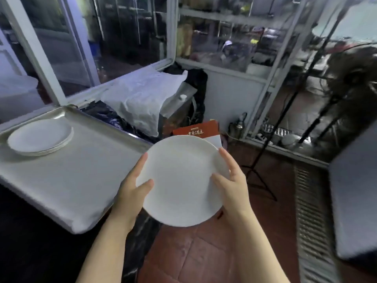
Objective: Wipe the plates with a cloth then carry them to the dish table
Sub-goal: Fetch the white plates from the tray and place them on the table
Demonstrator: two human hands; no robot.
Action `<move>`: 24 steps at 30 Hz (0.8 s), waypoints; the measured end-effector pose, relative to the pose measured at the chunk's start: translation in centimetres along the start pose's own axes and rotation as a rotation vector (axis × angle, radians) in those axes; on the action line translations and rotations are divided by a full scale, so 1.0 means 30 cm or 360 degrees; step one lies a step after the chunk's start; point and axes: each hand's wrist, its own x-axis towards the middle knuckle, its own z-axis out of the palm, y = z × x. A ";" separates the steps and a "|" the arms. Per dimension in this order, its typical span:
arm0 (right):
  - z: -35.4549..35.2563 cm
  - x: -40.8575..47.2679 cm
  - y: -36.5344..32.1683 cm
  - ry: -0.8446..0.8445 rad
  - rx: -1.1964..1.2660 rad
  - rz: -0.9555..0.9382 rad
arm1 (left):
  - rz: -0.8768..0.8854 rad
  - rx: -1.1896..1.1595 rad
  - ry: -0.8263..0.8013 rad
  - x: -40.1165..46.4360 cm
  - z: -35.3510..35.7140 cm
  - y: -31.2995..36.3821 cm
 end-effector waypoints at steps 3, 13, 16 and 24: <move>-0.227 -0.062 -0.016 0.0261 -0.0048 0.0000 | 0.0009 -0.0048 -0.0268 -0.016 0.207 0.014; -1.030 -0.492 -0.024 0.0966 -0.0068 0.0006 | -0.0022 -0.0109 -0.1127 -0.336 1.004 0.021; -1.288 -0.671 -0.030 0.1126 -0.0059 -0.0009 | -0.0072 -0.0121 -0.1315 -0.528 1.246 0.030; -1.894 -1.115 -0.017 0.1540 -0.0109 0.0016 | 0.0003 0.0041 -0.1696 -1.055 1.818 0.023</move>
